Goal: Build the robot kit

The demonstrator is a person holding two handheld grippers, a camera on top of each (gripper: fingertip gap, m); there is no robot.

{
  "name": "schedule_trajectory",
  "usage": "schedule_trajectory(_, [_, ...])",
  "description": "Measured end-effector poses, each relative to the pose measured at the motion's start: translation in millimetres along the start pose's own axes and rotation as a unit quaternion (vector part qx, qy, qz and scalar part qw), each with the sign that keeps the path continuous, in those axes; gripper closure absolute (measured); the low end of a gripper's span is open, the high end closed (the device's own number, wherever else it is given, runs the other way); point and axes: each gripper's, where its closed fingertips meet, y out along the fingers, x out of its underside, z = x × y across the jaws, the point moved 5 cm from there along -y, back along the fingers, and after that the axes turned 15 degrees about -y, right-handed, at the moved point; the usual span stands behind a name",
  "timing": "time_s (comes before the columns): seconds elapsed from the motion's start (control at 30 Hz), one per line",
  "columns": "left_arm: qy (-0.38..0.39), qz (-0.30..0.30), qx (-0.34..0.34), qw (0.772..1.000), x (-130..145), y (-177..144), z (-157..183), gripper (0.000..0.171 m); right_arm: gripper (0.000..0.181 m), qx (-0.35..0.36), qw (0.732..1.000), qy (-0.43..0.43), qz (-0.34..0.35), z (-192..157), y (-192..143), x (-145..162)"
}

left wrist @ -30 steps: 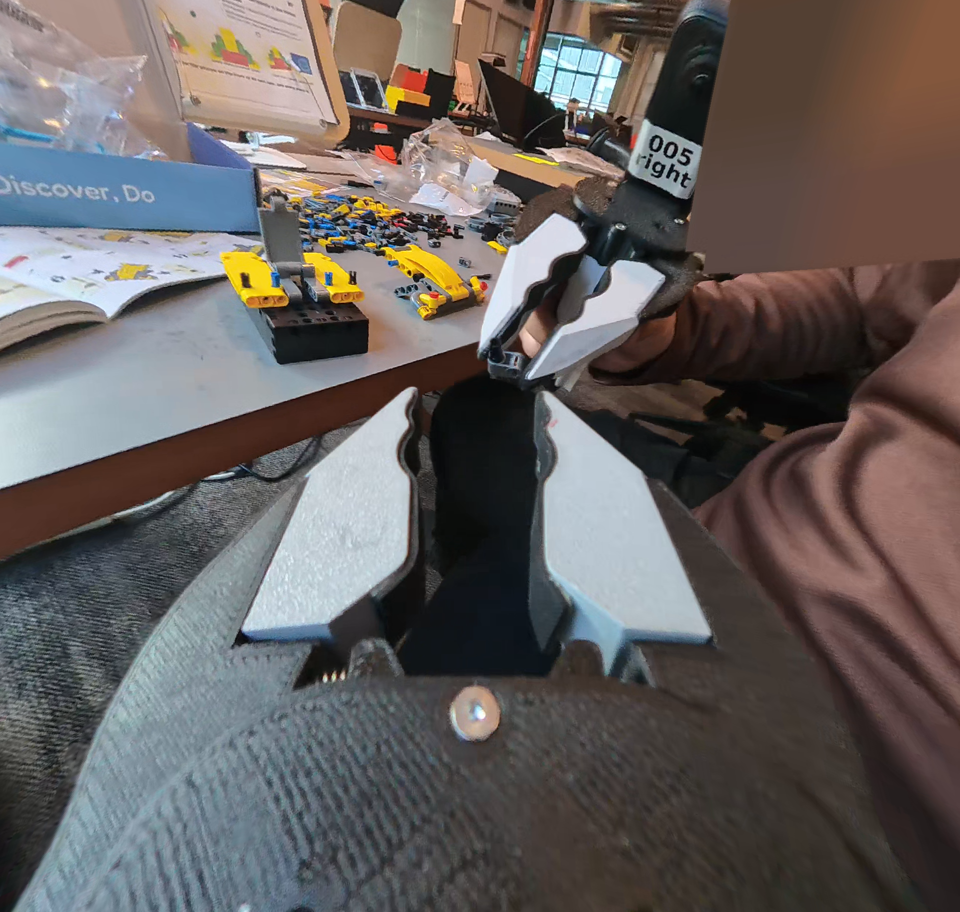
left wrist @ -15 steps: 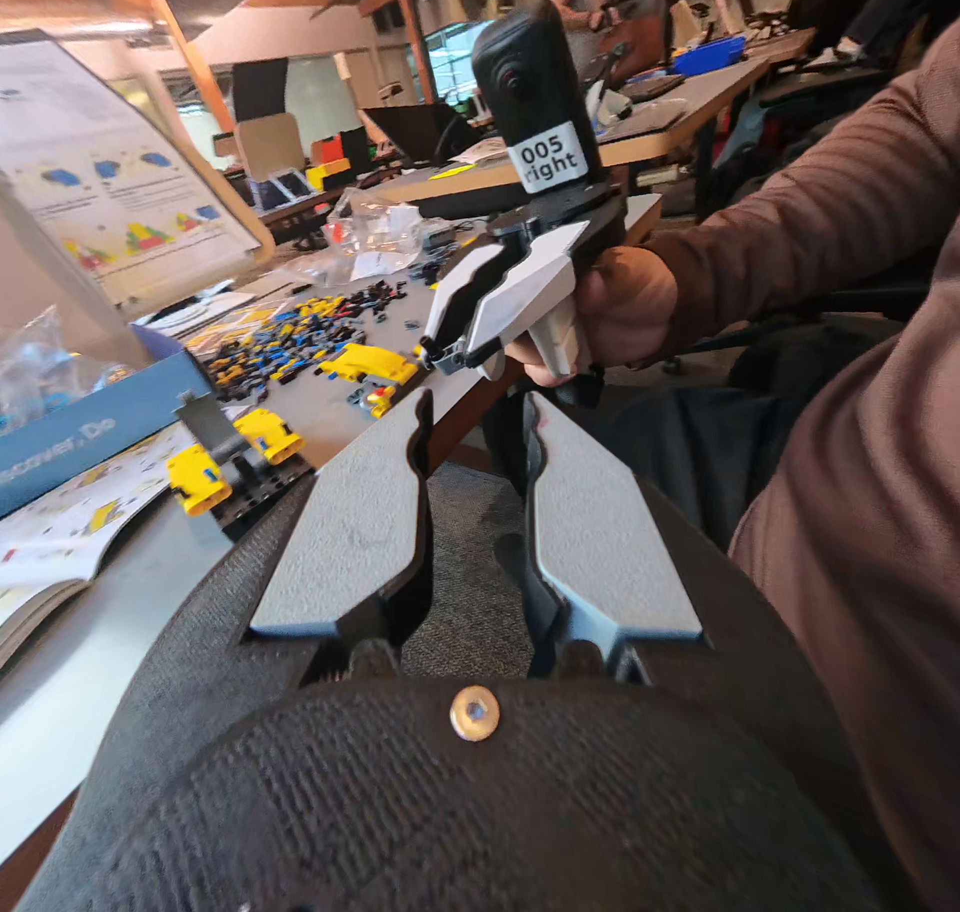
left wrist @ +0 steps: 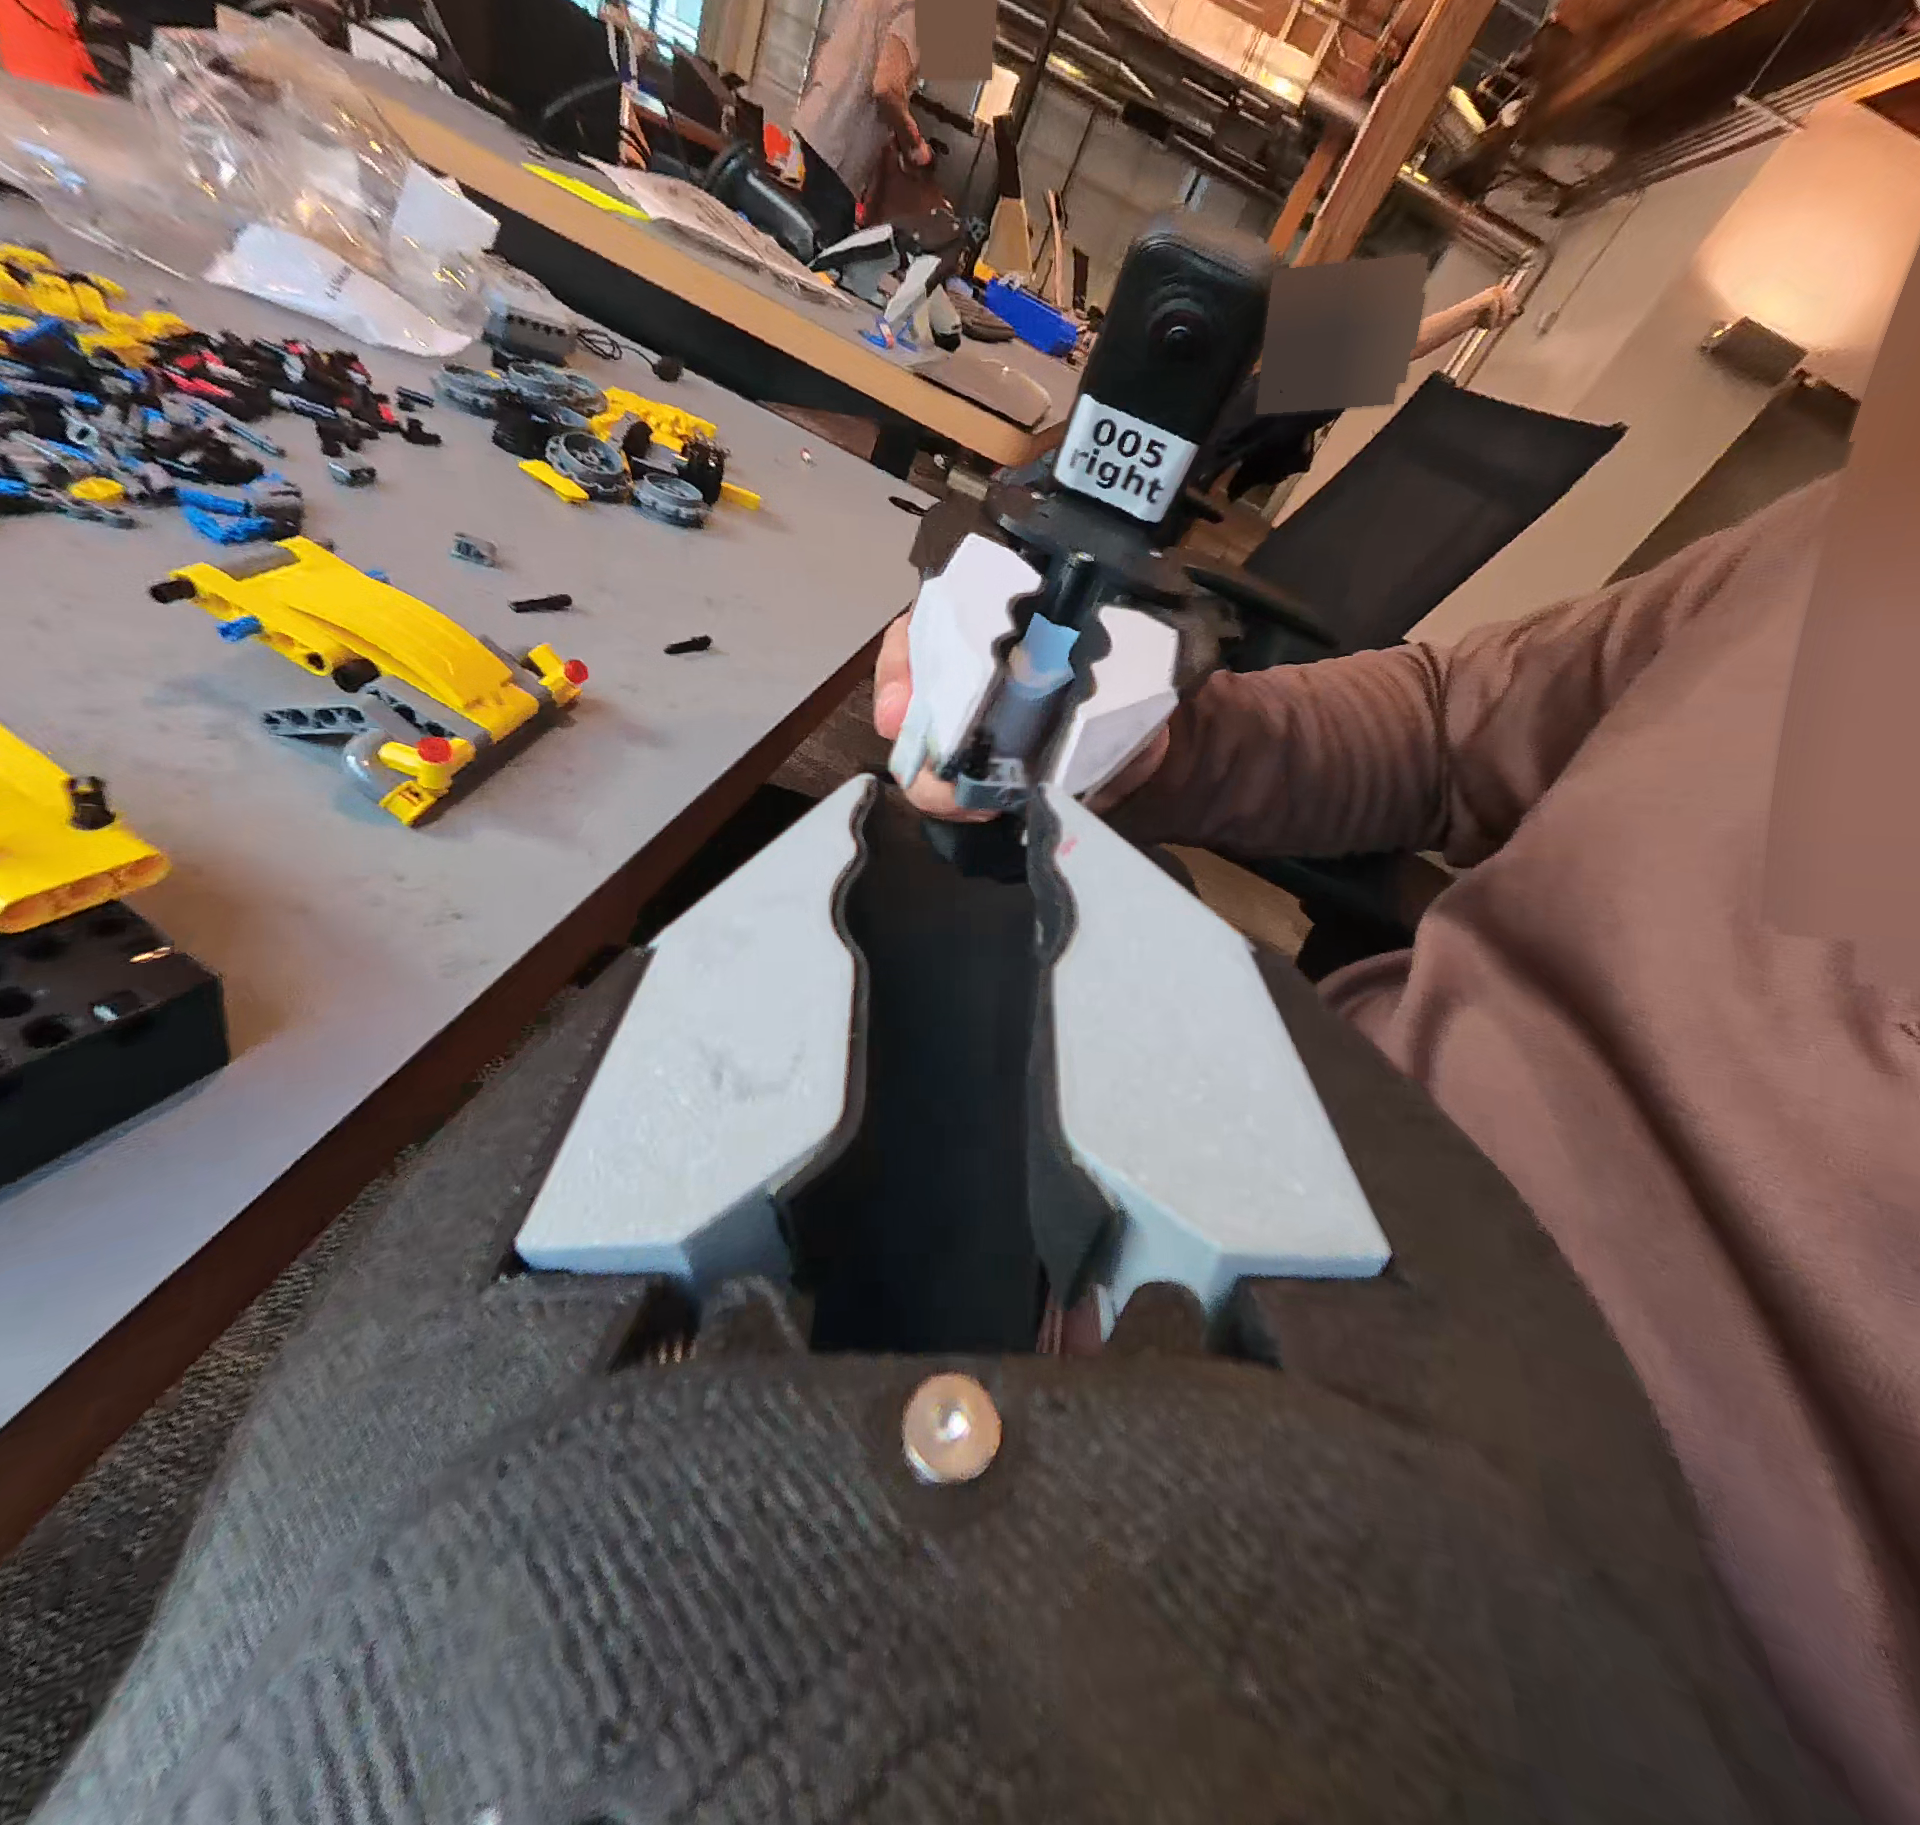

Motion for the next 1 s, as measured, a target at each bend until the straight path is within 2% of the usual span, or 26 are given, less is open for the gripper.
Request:
schedule_trajectory(0.2, [-0.015,-0.001,-0.027,1.000,2,0,-7,0.150,0.168,0.001,0.996,-0.071,-0.060,0,11,5])
schedule_trajectory(0.33, [-0.007,-0.014,-0.041,0.999,11,-5,-14,0.149,0.169,0.013,0.983,-0.134,-0.125,2,14,16])
schedule_trajectory(0.5, [0.038,-0.038,-0.081,0.995,17,-8,-27,0.148,0.169,0.033,0.949,-0.228,-0.216,20,8,21])
schedule_trajectory(0.73, [0.045,-0.053,-0.110,0.992,25,-10,-45,0.150,0.168,-0.001,0.888,-0.345,-0.303,49,17,25])
schedule_trajectory(0.87, [0.024,-0.077,-0.120,0.989,41,-13,-49,0.150,0.169,-0.044,0.863,-0.365,-0.345,58,21,37])
schedule_trajectory(1.0, [0.045,-0.106,-0.141,0.983,48,-15,-54,0.152,0.169,-0.075,0.839,-0.357,-0.403,67,16,50])
